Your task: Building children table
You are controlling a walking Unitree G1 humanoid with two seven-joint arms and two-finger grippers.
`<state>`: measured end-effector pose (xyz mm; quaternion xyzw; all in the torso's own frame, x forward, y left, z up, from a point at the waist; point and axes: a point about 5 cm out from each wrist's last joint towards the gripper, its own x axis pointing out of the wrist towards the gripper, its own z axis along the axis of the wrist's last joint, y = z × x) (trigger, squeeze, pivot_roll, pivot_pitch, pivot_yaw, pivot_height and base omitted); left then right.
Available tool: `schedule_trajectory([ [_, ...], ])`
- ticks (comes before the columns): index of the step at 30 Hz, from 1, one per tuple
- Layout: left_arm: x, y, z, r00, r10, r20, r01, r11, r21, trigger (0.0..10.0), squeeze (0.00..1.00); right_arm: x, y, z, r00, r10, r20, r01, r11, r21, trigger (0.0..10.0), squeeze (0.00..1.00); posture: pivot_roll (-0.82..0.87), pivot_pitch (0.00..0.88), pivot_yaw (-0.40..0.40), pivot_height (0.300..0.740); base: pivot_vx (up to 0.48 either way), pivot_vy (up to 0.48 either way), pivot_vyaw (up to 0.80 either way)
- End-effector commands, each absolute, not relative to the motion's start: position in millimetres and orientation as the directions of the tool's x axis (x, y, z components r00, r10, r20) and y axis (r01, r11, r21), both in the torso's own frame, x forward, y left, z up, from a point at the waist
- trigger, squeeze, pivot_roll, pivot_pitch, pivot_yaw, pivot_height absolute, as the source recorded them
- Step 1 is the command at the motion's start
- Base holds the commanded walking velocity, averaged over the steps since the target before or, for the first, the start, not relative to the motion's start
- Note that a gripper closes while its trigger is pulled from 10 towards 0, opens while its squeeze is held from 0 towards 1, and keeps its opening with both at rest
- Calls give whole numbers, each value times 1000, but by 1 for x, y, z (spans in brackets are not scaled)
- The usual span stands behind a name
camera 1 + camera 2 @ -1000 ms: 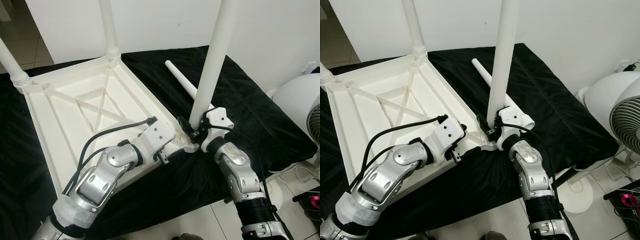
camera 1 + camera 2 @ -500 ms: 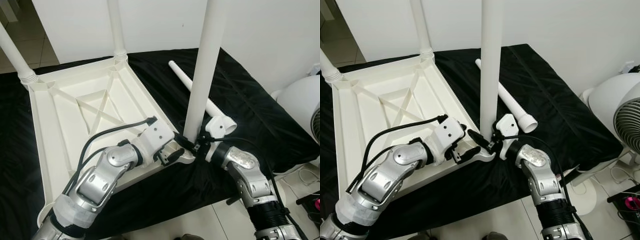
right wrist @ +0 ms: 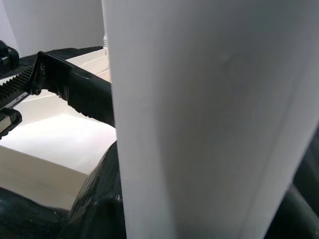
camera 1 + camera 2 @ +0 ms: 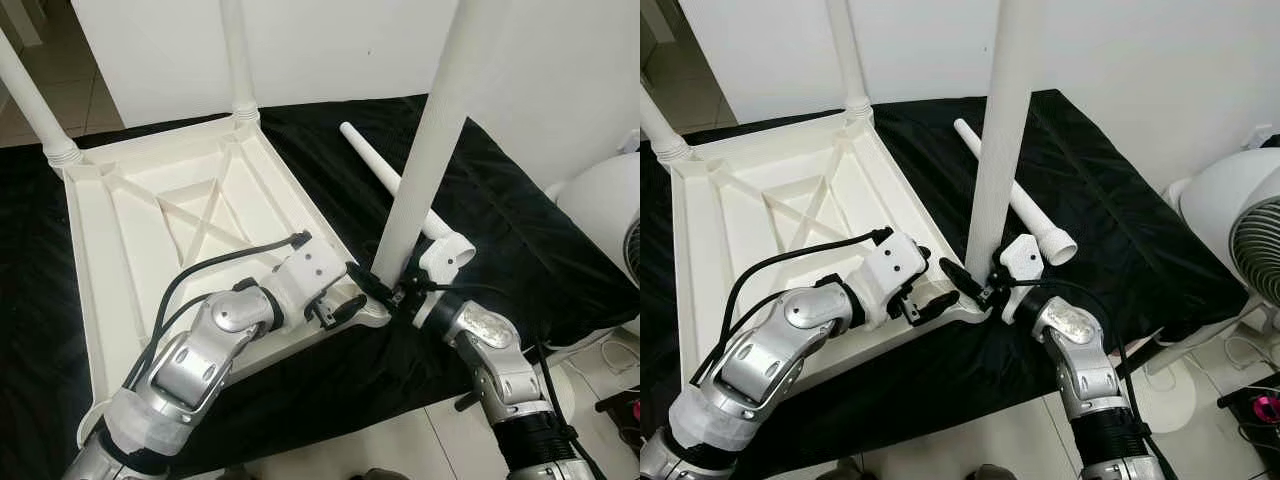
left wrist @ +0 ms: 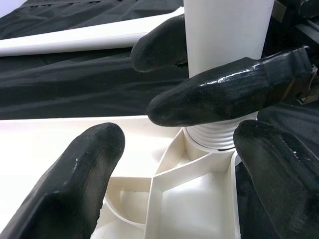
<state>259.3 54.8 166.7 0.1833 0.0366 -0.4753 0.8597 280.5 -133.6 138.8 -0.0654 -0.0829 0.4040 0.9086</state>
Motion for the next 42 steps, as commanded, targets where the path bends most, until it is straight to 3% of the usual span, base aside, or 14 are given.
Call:
schedule_trajectory([
  [1,260,56,169,555,-796,-241,823,483,299,10000,0,278,-134,124,669,742,36,-730,665,-157,10000,0,-65,45,38,740,0,0,0],
  [11,260,56,171,553,-797,-242,824,480,301,10000,0,275,-133,114,700,714,12,-677,670,-305,10000,0,-62,50,45,740,0,0,0],
  [29,258,58,171,549,-797,-251,827,474,302,10000,0,270,-137,94,732,681,-14,-653,695,-300,10000,0,-60,57,54,740,0,0,0],
  [33,258,58,171,550,-797,-250,826,474,304,10000,0,266,-134,93,723,691,-16,-646,667,-370,10000,0,-60,61,55,740,0,0,0],
  [42,258,58,171,551,-796,-249,825,476,304,10000,0,273,-136,92,772,636,9,-631,767,-114,10000,0,-57,64,52,740,0,0,0],
])
